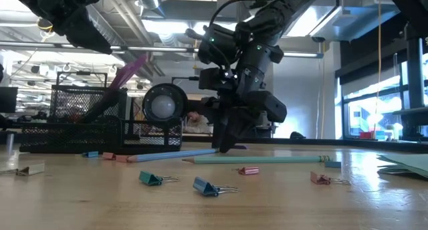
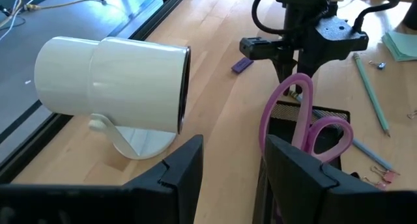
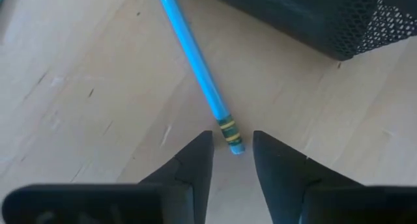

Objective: Pick and place office supplies into organizer
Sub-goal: Put the blue pencil into the black desk organizer

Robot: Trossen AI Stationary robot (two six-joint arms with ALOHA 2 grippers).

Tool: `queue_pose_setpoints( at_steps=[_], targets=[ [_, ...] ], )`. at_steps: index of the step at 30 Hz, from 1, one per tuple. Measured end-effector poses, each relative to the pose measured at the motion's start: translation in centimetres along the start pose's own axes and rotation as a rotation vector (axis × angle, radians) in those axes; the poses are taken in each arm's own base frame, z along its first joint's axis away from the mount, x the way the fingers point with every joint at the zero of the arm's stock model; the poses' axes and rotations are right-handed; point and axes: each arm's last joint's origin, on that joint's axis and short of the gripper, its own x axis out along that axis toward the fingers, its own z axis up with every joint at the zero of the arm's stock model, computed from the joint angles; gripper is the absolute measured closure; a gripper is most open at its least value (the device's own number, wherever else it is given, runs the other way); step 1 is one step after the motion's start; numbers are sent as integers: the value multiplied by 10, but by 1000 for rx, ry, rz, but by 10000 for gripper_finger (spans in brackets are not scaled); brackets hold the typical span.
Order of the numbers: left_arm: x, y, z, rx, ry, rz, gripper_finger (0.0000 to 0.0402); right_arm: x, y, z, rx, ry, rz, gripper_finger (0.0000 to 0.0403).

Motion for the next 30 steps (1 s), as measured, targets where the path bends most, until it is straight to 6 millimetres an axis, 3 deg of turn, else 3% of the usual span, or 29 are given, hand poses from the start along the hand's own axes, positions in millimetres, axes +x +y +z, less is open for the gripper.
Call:
queue_pose_setpoints(
  at_steps=[16, 26, 30],
  targets=[
    [0, 0, 0, -1, 0, 0, 245, 9, 1, -1, -9, 20, -7, 289],
    [0, 0, 0, -1, 0, 0, 245, 13, 2, -3, -13, 38, 7, 374],
    [0, 0, 0, 0, 0, 0, 245, 13, 3, -3, -8, 44, -1, 384]
  ],
)
